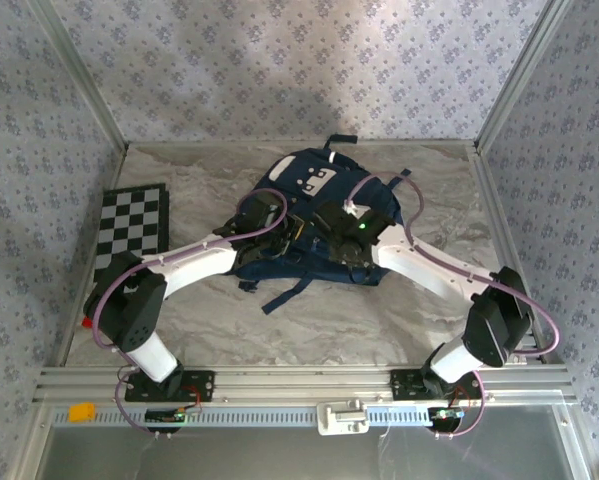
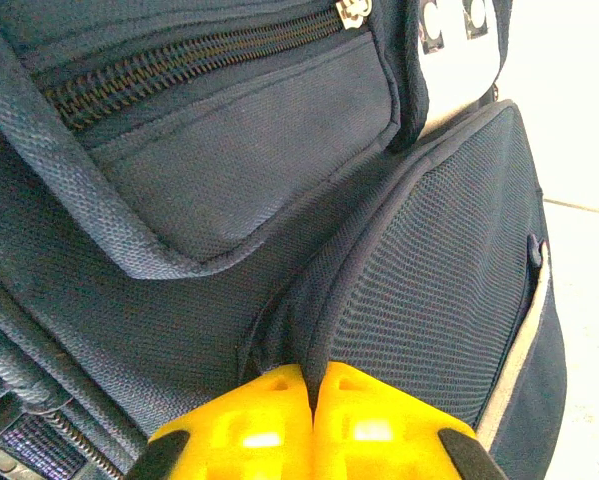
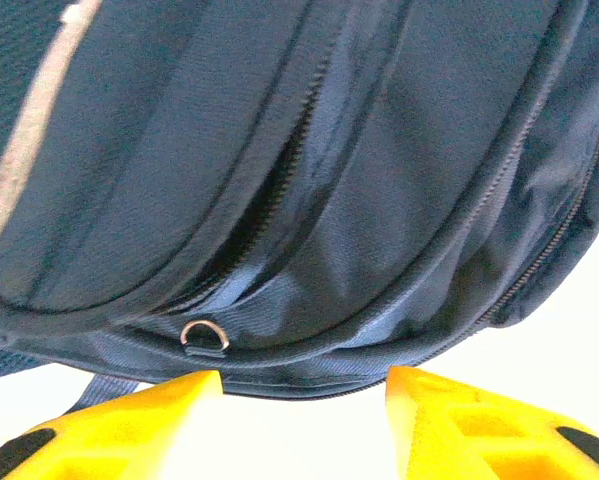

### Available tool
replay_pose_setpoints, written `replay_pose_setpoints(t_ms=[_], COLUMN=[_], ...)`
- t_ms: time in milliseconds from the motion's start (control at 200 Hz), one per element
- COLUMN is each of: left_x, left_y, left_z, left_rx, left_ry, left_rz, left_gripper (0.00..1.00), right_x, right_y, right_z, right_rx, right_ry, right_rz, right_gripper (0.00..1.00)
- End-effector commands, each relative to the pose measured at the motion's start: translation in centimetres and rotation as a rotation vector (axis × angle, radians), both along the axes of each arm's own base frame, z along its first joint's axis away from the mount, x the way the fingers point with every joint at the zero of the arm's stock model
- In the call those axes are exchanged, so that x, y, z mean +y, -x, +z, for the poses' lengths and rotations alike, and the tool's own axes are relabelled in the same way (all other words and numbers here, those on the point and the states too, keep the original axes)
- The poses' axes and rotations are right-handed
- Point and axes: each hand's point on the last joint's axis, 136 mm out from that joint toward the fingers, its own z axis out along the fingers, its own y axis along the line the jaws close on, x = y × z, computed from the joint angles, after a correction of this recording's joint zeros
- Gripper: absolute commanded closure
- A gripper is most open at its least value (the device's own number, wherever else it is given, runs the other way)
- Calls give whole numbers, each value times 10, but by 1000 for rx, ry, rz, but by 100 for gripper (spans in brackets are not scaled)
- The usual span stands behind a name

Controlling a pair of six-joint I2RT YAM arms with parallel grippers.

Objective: Pack the student bag

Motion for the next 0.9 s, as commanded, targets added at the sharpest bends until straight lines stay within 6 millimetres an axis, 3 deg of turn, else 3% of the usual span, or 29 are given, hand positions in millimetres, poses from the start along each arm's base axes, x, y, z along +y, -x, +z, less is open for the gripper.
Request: replay_pose_setpoints(t_ms=[0,80,265,350,480,690,895], left_x=[-13,-22,-32,-27,-24,-20,-18], left_y=[0,2,9,10,13,11,8], left_z=[26,32,30,33,34,30,27], left_rx=[-32,-30,-1,-12,-12,-9,-12], left_ry=[73,98,168,155,155,118,99], left_rz=[-20,-54,-71,-61,-56,-45,-31], left_gripper=[100,100,100,100,100,100,100], right_x=[32,49,69,54,47,5,-9], right_y=[6,0,-30,-37,-47,-35,-22], right_z=[-1,0,5,-3,4,3,6], right_rx=[17,-4,-104,-86,-168,-138,-107], right_ry=[-66,-86,-139,-63,-27,60,105], right_rz=[71,59,41,-47,-75,-148,-47], right_gripper=[48,37,32,32,34,44,52])
